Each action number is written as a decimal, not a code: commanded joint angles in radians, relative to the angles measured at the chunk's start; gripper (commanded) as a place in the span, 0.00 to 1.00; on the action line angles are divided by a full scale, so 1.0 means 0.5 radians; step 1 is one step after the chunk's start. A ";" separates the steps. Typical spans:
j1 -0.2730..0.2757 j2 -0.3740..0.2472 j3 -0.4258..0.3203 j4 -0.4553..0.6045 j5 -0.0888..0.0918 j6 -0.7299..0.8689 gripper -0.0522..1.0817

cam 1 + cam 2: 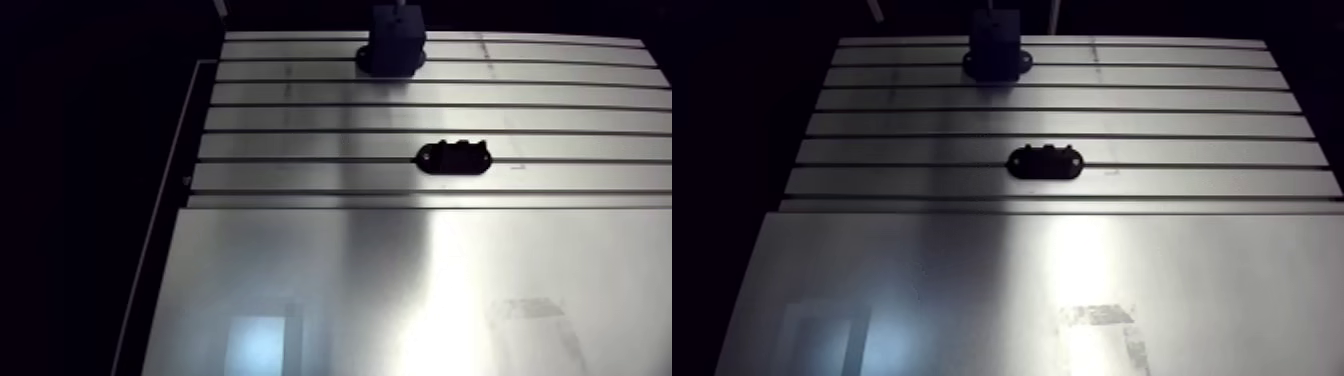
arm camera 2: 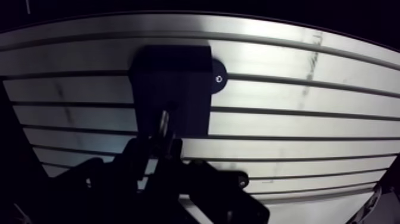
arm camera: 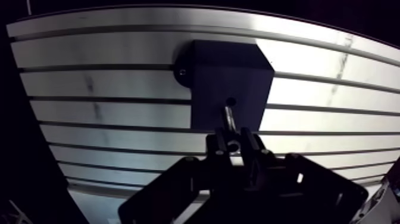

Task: Pick up the M10 bolt and insert it into the hole until fully seated.

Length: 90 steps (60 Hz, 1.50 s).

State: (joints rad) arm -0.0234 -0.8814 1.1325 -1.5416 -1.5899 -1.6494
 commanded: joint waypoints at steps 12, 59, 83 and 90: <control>-0.005 -0.006 0.022 -0.007 0.000 0.002 1.00; -0.021 -0.003 0.016 -0.010 -0.003 -0.001 1.00; -0.018 0.004 0.016 -0.023 -0.052 -0.001 1.00; -0.018 0.004 0.013 -0.017 -0.053 -0.001 1.00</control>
State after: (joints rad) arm -0.0333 -0.8803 1.1407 -1.5520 -1.6133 -1.6498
